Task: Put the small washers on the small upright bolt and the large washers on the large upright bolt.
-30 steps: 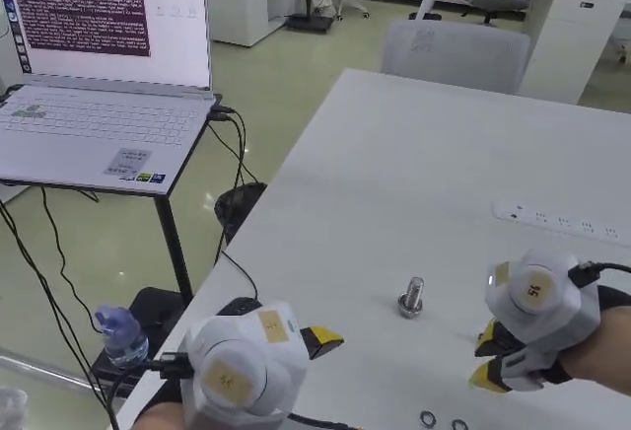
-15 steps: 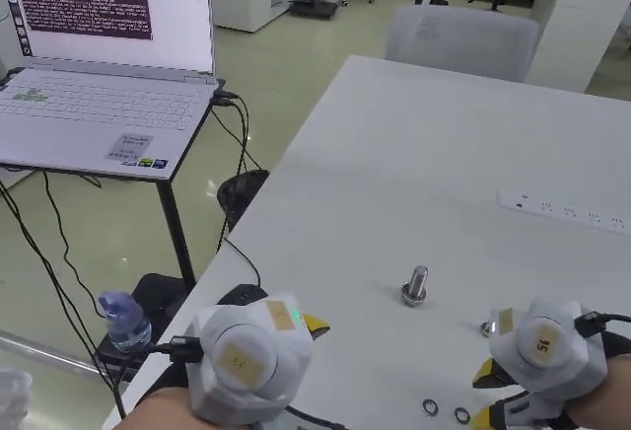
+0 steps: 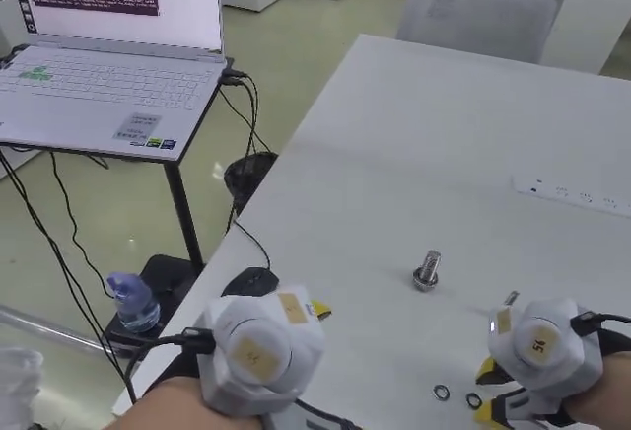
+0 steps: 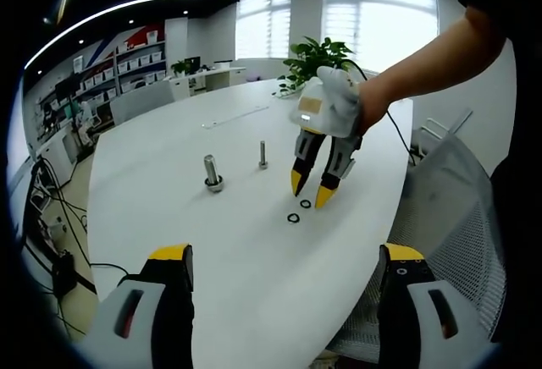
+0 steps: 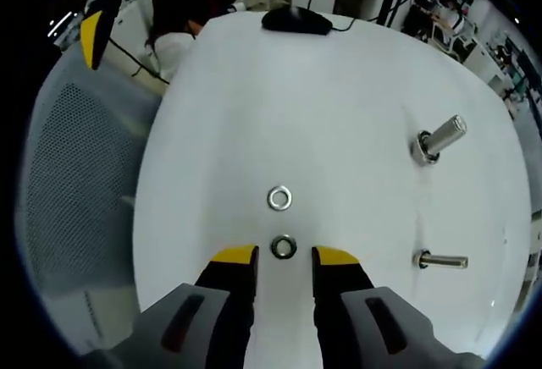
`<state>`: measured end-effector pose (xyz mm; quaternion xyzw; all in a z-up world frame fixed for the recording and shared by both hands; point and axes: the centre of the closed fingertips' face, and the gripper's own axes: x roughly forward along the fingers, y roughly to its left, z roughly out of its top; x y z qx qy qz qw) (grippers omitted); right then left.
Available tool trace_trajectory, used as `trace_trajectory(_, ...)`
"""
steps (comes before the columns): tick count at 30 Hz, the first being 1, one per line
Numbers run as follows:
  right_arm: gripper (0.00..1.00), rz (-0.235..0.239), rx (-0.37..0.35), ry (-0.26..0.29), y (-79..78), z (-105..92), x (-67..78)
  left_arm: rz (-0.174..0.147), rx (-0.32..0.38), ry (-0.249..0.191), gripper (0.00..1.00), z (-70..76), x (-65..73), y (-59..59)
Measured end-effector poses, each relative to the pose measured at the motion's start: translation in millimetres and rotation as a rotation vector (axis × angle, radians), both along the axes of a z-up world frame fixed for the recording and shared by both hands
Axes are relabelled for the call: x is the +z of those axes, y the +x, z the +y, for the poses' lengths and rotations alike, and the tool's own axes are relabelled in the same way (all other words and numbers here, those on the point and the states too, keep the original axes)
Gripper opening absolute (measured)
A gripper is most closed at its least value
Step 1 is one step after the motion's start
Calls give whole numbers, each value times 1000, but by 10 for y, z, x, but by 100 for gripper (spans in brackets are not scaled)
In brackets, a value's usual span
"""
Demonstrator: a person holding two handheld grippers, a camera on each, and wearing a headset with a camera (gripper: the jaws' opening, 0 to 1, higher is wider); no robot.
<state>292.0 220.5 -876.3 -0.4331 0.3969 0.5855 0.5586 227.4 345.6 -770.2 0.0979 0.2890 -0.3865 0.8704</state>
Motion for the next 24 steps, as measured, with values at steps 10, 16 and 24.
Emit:
trace_trajectory(10,23,4,-8,6,-3,15,-4,-7,-1,0,92,16,-18,13)
trace_trajectory(16,20,1,-5,2,3,19,-3,-4,1,1,90,22,-27,-6)
trace_trajectory(24,15,0,-10,-32,8,-7,-13,-25,16,8,89,54,-21,11)
